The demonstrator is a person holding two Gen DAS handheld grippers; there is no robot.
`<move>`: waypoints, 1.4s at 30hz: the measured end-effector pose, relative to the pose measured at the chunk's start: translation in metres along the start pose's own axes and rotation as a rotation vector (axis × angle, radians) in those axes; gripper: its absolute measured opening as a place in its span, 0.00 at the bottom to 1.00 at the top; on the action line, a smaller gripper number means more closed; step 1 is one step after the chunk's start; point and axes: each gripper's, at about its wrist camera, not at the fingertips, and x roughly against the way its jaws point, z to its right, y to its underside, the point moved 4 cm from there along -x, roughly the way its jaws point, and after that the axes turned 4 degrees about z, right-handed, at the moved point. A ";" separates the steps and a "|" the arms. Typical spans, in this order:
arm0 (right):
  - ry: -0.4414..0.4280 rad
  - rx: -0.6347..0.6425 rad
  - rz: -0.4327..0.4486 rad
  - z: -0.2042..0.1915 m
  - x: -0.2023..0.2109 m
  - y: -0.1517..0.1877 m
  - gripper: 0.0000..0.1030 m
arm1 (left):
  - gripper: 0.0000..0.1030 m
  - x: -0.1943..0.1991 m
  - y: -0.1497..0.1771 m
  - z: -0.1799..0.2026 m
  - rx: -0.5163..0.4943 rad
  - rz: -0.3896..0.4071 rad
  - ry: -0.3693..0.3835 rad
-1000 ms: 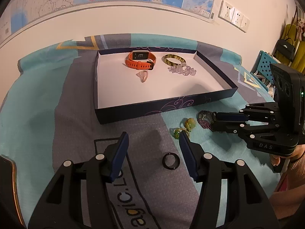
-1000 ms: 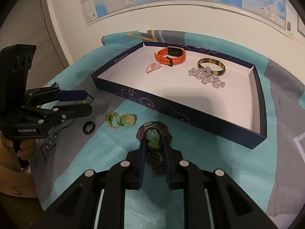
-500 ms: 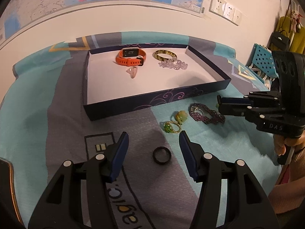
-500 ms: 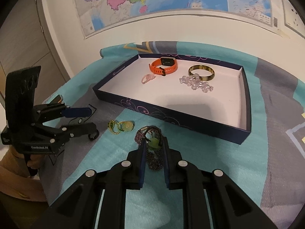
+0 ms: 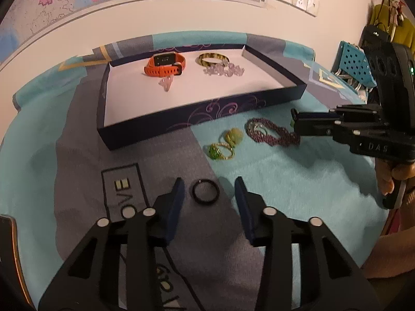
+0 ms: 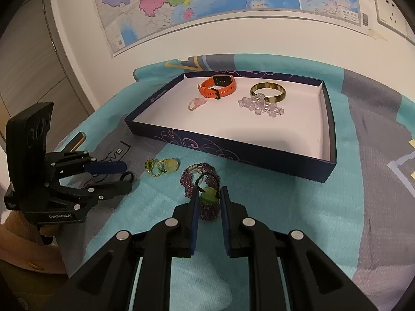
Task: Organize jewelry
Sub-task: 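Close the left tool on the black ring while the right tool grasps the green bead pendant, then carry the black ring with the left tool while the right tool carries the green bead pendant into the box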
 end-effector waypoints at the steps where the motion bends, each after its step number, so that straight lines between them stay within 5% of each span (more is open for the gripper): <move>1: 0.000 -0.002 0.000 0.000 0.000 0.000 0.14 | 0.34 0.001 0.002 0.001 -0.002 0.000 -0.004; 9: -0.006 -0.002 0.009 -0.001 0.001 0.001 0.14 | 0.22 0.003 0.004 0.001 -0.002 -0.001 -0.030; 42: 0.031 0.015 0.085 0.009 0.012 -0.034 0.14 | 0.22 0.021 -0.039 -0.013 0.031 0.120 -0.023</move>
